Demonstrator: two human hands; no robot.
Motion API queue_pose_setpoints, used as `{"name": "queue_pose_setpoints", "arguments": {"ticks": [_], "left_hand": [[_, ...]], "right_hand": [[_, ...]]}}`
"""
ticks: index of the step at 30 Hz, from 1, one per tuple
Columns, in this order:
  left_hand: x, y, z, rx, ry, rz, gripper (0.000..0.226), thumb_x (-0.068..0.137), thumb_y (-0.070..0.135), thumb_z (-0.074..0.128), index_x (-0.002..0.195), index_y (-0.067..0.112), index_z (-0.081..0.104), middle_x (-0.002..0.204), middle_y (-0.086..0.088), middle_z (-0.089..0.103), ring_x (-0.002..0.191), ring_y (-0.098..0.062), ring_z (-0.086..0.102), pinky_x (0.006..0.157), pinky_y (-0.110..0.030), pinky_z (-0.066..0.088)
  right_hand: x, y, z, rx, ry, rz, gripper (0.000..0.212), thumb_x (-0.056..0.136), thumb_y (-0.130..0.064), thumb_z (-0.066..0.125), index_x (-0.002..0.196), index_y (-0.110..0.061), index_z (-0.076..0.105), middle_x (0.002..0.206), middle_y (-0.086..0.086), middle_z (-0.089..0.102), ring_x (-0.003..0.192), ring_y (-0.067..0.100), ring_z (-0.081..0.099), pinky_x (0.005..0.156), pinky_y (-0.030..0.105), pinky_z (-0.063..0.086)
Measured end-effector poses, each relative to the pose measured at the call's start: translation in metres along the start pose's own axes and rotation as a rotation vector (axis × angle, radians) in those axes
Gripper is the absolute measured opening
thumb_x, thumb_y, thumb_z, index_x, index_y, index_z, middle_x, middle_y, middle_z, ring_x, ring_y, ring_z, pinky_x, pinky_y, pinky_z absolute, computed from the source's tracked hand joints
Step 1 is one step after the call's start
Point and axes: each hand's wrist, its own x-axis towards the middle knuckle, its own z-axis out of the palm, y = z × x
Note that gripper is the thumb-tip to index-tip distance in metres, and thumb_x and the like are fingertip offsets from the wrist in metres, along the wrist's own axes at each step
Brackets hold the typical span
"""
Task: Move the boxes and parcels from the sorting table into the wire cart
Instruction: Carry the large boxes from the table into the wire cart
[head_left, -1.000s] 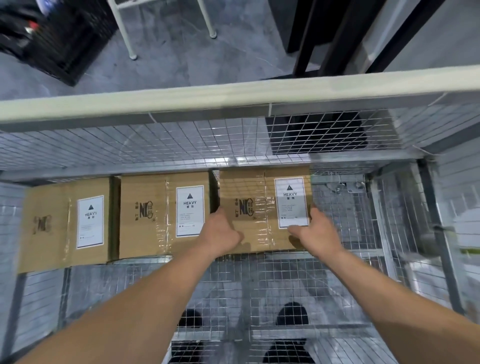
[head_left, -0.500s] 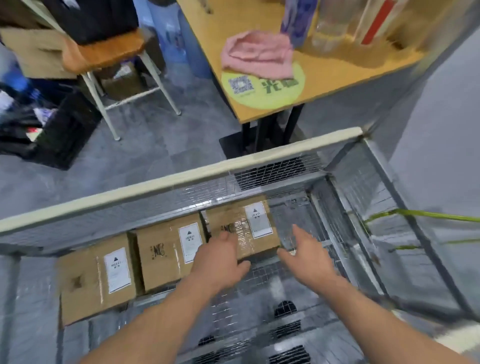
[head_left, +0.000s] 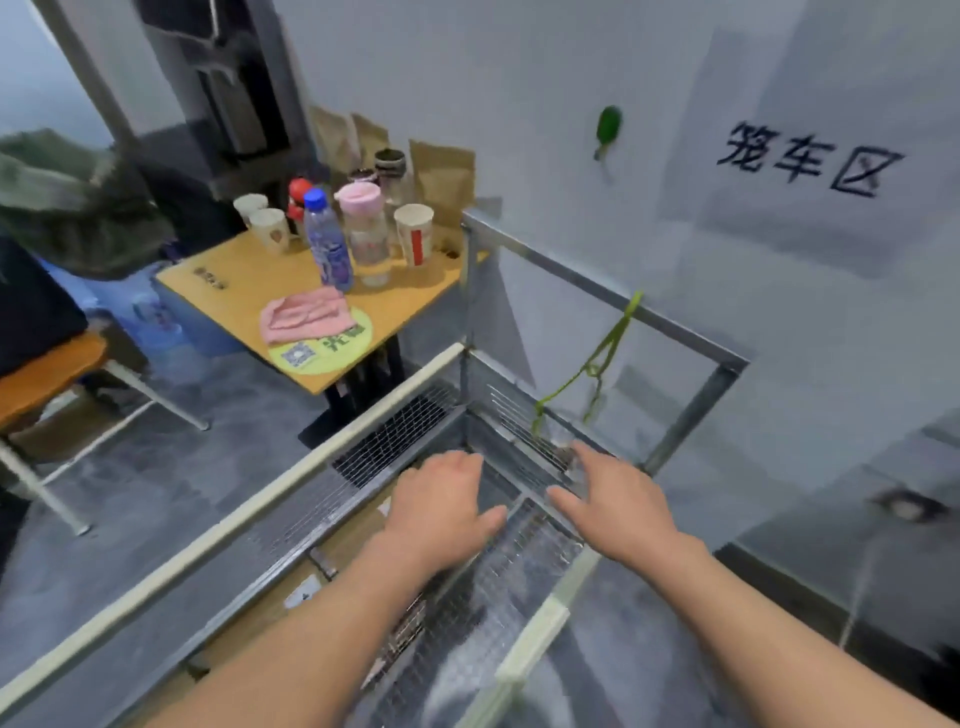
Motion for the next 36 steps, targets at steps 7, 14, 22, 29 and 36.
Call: {"name": "queue_pose_setpoints", "arguments": {"ticks": [7, 14, 22, 29, 36], "left_hand": [[-0.011, 0.112, -0.025, 0.034, 0.041, 0.145, 0.069, 0.092, 0.066, 0.048, 0.144, 0.021, 0.043, 0.146, 0.001, 0.05, 0.134, -0.02, 0.047, 0.104, -0.044, 0.045], [-0.041, 0.202, -0.03, 0.091, 0.019, 0.22, 0.064, 0.092, 0.064, 0.049, 0.137, 0.019, 0.049, 0.139, -0.001, 0.054, 0.129, -0.023, 0.049, 0.099, -0.04, 0.047], [-0.068, 0.274, -0.032, 0.111, 0.022, 0.33, 0.067, 0.091, 0.067, 0.048, 0.14, 0.021, 0.049, 0.137, 0.001, 0.056, 0.129, -0.023, 0.05, 0.101, -0.039, 0.046], [-0.087, 0.327, -0.027, 0.181, 0.039, 0.528, 0.071, 0.091, 0.071, 0.044, 0.138, 0.019, 0.051, 0.139, -0.001, 0.055, 0.131, -0.023, 0.049, 0.102, -0.039, 0.045], [-0.127, 0.351, -0.013, 0.206, 0.008, 0.714, 0.069, 0.091, 0.072, 0.043, 0.133, 0.019, 0.053, 0.13, -0.004, 0.061, 0.124, -0.026, 0.053, 0.098, -0.041, 0.045]], "right_hand": [[-0.072, 0.073, -0.042, 0.003, 0.035, 0.112, 0.05, 0.093, -0.061, 0.05, 0.132, -0.028, 0.051, 0.126, 0.003, 0.067, 0.118, 0.03, 0.06, 0.085, 0.038, 0.048], [-0.14, 0.139, -0.066, 0.01, 0.077, 0.195, 0.046, 0.093, -0.06, 0.05, 0.12, -0.024, 0.058, 0.124, 0.003, 0.067, 0.116, 0.029, 0.061, 0.086, 0.037, 0.049], [-0.201, 0.185, -0.084, 0.049, 0.138, 0.335, 0.053, 0.096, -0.065, 0.042, 0.114, -0.018, 0.062, 0.123, 0.007, 0.067, 0.115, 0.03, 0.062, 0.085, 0.038, 0.048], [-0.268, 0.211, -0.093, 0.089, 0.248, 0.51, 0.06, 0.098, -0.067, 0.038, 0.126, -0.019, 0.062, 0.129, 0.005, 0.066, 0.119, 0.027, 0.06, 0.087, 0.037, 0.048], [-0.342, 0.208, -0.081, 0.089, 0.301, 0.684, 0.058, 0.097, -0.068, 0.038, 0.123, -0.023, 0.062, 0.126, 0.004, 0.067, 0.119, 0.027, 0.061, 0.088, 0.036, 0.05]]}}
